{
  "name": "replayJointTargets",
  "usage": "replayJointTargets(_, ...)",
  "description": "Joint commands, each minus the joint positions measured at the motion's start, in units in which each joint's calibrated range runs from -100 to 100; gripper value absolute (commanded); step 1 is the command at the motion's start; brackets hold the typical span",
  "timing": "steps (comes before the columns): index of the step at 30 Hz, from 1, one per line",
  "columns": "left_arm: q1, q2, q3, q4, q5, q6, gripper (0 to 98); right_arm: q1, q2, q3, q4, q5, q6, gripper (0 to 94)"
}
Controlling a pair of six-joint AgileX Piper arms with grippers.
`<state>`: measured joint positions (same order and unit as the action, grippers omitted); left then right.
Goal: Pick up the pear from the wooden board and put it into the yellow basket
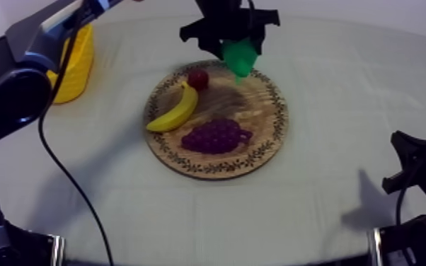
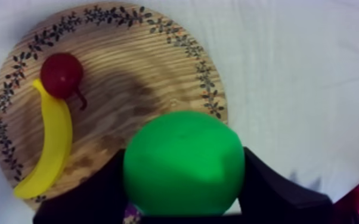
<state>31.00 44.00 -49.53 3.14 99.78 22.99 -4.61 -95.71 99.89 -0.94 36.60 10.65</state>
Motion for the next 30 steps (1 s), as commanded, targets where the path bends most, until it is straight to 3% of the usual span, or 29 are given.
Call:
replayJointTargets(1, 0.02, -5.67, 3.21, -0.11, -0.02, -0.08, 43.5, 0.01, -0.04, 0.00, -0.01, 0.01, 0.02, 0.4)
replayJointTargets(14, -3.72, -16.78, 16.08, -1.75, -0.02, -1.00, 41.6, 0.01, -0.04, 0.00, -0.01, 0.01, 0.02, 0.4)
replayJointTargets(30, -19.27, -24.11, 26.34, -4.15, -0.02, -5.26, 41.5, 0.01, -0.04, 0.00, -0.01, 0.01, 0.02, 0.4)
